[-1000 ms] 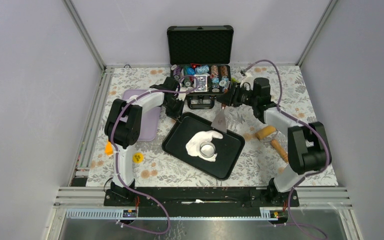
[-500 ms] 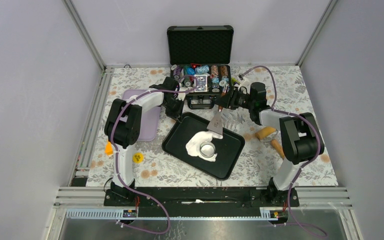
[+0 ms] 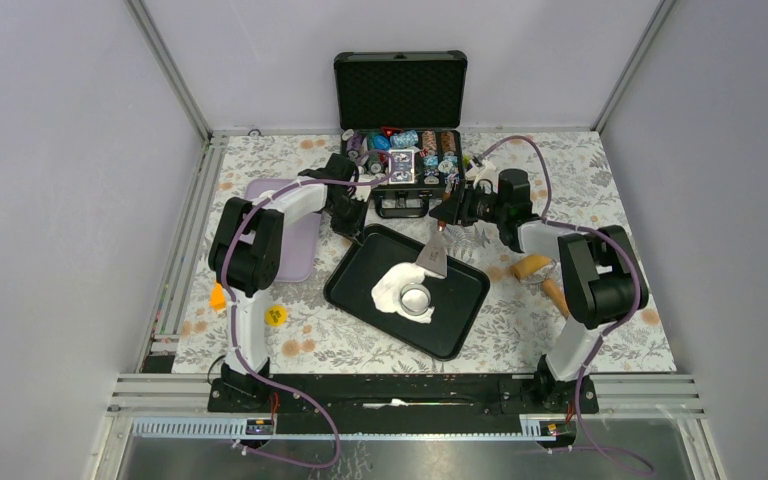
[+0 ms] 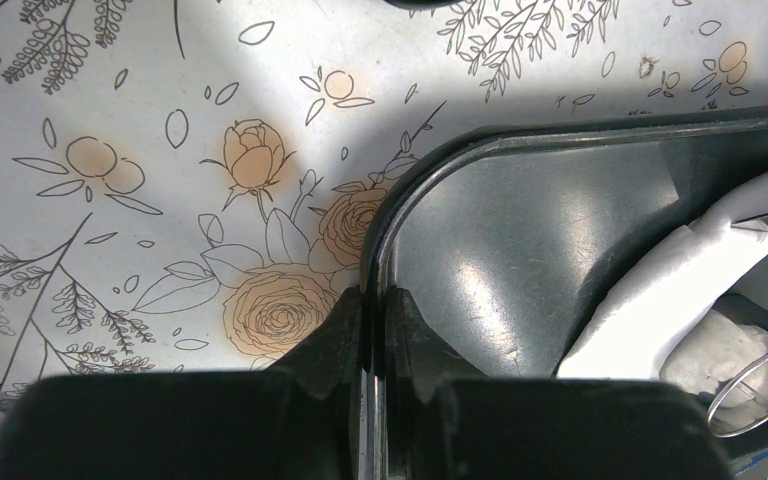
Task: Roll out the dumpling wrappers from the dough
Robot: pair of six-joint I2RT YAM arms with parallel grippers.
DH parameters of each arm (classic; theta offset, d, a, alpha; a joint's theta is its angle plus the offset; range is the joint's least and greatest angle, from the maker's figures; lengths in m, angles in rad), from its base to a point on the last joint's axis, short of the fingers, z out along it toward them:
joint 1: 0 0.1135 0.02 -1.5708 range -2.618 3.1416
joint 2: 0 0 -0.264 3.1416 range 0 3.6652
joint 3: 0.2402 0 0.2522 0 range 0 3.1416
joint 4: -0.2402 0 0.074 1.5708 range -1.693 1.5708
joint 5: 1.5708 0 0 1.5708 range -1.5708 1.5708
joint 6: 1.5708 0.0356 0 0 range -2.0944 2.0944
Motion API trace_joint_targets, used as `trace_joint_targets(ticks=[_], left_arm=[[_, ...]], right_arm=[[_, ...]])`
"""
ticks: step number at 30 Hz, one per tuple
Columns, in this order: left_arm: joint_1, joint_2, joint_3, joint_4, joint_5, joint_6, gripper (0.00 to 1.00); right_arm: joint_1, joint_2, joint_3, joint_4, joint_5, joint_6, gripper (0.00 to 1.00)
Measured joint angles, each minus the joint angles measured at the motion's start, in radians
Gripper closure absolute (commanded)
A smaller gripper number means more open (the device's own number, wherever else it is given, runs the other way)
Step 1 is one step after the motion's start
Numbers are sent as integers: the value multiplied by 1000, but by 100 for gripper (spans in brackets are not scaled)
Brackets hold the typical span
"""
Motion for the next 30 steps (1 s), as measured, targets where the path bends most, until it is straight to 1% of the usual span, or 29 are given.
trace_joint_targets(ticks=[5,11,17,20,23,26,30], left_arm=[[0,0,0,0,0,0,100],[0,0,0,0,0,0,100],[0,0,0,0,0,0,100],[1,0,0,0,1,0,100],[2,0,0,0,4,0,100],[2,0,0,0,4,0,100],[3,0,-1,1,6,0,100]], right_arm=[[5,-51,10,-72,13,-59,100],[6,-143,89,-166,51,-150,100],[6,-243,114,-230,60,-185,100],[5,-287,69,-230,79,-200,100],[0,-336,-34,-214,104,-209,100],[-12,-352,-114,-225,134,-206,100],[-33,-372,-134,-297,167,-187,100]])
